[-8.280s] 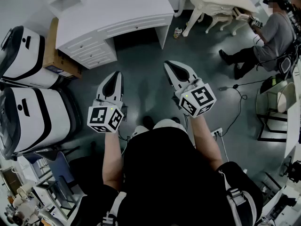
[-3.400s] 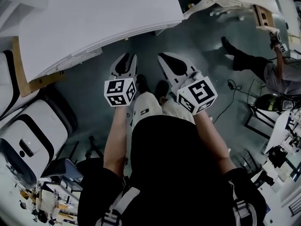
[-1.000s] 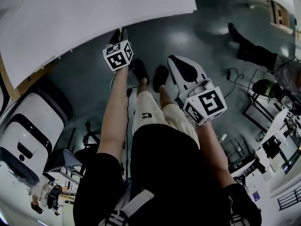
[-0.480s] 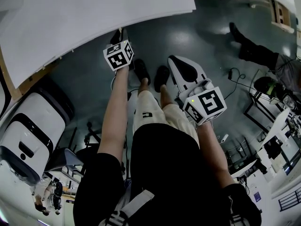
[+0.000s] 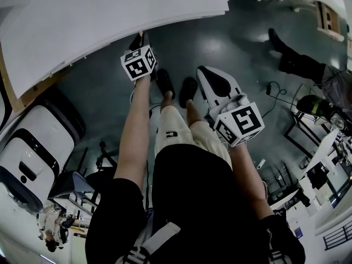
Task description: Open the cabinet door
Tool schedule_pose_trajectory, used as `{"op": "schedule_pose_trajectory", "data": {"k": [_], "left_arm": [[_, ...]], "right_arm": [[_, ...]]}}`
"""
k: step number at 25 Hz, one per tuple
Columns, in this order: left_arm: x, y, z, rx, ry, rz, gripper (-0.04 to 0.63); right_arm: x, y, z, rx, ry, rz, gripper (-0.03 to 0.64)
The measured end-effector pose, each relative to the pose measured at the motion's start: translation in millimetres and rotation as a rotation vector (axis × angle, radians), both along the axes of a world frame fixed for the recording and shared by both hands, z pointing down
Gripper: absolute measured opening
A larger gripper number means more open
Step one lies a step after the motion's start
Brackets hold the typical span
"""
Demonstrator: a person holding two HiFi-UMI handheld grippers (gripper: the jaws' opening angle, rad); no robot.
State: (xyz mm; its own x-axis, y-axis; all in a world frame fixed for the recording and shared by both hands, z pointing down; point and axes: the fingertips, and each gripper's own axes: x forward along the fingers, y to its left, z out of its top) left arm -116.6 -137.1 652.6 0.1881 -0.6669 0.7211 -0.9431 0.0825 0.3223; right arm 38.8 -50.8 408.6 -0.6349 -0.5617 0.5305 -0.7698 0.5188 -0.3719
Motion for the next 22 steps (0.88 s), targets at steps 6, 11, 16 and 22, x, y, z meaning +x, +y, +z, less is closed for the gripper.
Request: {"op": "schedule_pose_trajectory", "data": {"k": [6,11,16,22], "left_arm": [[2.1,12.0,-0.1,-0.006,0.003,-0.004,0.084],[5.4,26.4,-2.7,-0.014,0.003,-0.002,0.084],[10.6,39.9,-2.0,-0.024,0.006,0.009,0.084],[14.5,56.2,-1.5,-0.029,0.007,0.009,0.084]], "right_arm": [[-1.9,8.8,1.4,-0.002,-0.006,-0.024,0.018],[-5.3,14.2,-2.3,-0.003,-0.013,-0.036,0.018],[-9.3,16.0,-1.5,0.0,-0.025,-0.057,0.018],[-14.0,22.3,0.2,-0.006,-0.03,-0.08,0.018]]}}
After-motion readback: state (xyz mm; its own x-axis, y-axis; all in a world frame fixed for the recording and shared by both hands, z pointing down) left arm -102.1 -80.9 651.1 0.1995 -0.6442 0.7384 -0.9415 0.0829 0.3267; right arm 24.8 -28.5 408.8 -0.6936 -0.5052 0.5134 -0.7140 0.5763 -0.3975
